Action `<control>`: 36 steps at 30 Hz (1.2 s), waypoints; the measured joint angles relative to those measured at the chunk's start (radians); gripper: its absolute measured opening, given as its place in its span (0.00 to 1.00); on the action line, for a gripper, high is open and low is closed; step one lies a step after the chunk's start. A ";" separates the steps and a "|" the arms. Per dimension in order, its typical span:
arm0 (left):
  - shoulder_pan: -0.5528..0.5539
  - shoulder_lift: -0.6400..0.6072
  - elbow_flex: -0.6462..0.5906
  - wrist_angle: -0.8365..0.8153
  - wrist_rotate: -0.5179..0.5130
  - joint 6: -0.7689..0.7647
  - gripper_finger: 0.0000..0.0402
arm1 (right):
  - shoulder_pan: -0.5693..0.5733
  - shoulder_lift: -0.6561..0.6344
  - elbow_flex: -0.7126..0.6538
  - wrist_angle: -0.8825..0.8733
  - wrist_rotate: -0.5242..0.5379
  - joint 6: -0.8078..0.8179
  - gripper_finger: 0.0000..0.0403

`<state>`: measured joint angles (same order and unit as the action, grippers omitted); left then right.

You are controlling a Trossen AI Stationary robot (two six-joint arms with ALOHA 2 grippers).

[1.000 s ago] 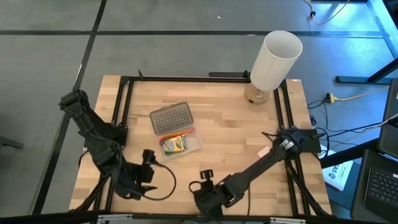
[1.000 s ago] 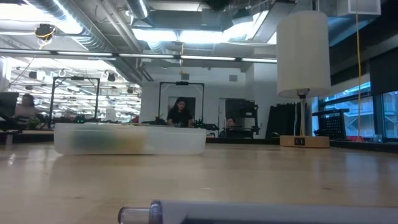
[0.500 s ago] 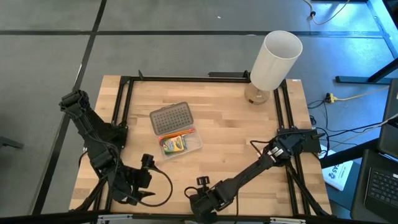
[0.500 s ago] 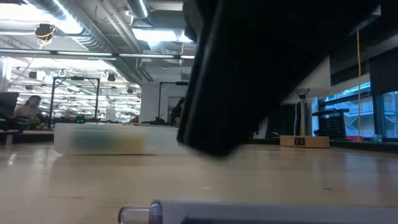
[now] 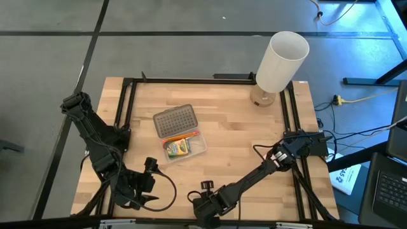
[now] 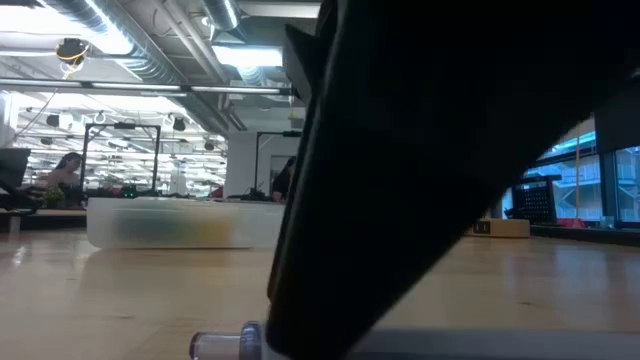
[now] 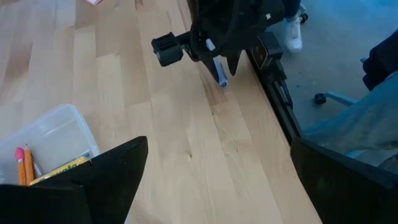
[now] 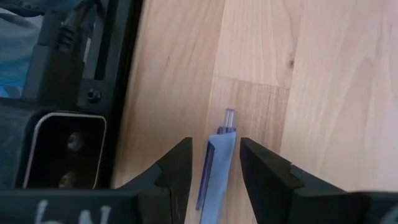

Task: Pack school essentials
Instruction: Put the purple pen into the transparent supply box

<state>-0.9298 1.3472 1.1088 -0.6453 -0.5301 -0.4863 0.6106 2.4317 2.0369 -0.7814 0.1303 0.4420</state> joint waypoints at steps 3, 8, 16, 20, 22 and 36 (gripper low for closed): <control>0.000 0.000 0.000 0.000 0.000 0.000 0.97 | 0.000 0.000 0.000 -0.001 0.000 0.002 0.34; 0.000 0.000 0.000 0.000 0.000 0.000 0.97 | 0.000 0.010 0.001 0.001 0.000 0.003 0.34; 0.000 0.000 0.000 0.000 0.000 0.001 0.97 | -0.002 0.030 0.004 -0.005 -0.011 0.042 0.34; 0.000 0.000 0.000 0.000 0.000 0.001 0.97 | 0.001 0.032 0.003 -0.009 0.028 0.078 0.34; 0.000 0.000 0.000 0.000 0.000 0.001 0.97 | -0.002 0.032 0.003 -0.010 0.023 0.081 0.33; -0.001 0.000 0.000 0.000 0.000 0.001 0.97 | -0.003 0.033 0.002 -0.016 0.028 0.104 0.13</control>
<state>-0.9306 1.3468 1.1088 -0.6456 -0.5297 -0.4852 0.6075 2.4645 2.0392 -0.7979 0.1581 0.5463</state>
